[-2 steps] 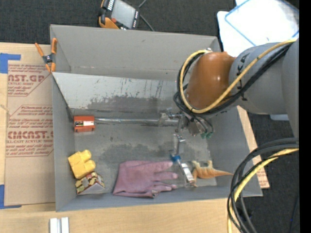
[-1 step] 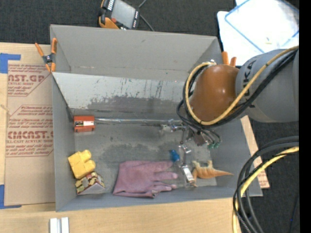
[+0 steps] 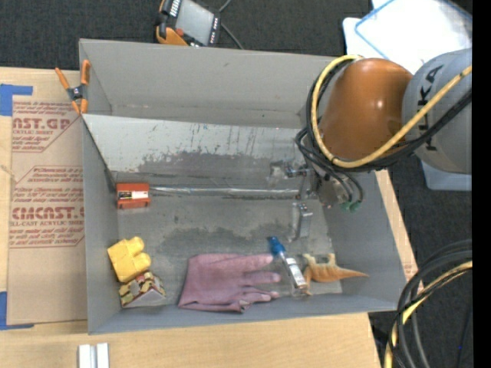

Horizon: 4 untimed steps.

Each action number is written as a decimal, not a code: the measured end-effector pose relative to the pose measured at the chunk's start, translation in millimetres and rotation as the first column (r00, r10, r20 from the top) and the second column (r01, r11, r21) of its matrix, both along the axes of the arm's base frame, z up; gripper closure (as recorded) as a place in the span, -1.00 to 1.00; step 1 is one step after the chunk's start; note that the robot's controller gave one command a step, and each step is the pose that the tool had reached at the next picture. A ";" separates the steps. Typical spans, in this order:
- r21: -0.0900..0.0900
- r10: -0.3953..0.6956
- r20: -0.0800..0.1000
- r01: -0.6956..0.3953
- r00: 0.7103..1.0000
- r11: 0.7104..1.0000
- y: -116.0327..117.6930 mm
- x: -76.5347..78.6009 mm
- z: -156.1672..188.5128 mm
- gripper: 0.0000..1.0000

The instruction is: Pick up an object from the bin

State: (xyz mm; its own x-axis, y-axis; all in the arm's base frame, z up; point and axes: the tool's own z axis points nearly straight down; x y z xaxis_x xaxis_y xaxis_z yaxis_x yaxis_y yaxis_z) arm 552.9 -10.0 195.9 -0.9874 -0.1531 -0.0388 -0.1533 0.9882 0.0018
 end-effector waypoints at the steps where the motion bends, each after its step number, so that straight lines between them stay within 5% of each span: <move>1: -0.001 0.000 0.020 0.000 1.000 1.000 -6.4 1.6 -3.8 -1.00; 2: -0.006 0.090 0.006 -0.090 0.996 0.996 -8.3 -15.9 -35.9 -1.00; 3: -0.009 0.178 0.011 -0.178 0.984 0.984 34.6 -8.3 -24.4 -1.00; 4: -0.010 0.269 -0.006 -0.269 0.963 0.963 -6.9 -66.9 -114.5 -1.00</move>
Offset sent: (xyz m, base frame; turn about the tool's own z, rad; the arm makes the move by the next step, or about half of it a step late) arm -0.0415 -0.0082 -0.0073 -0.0750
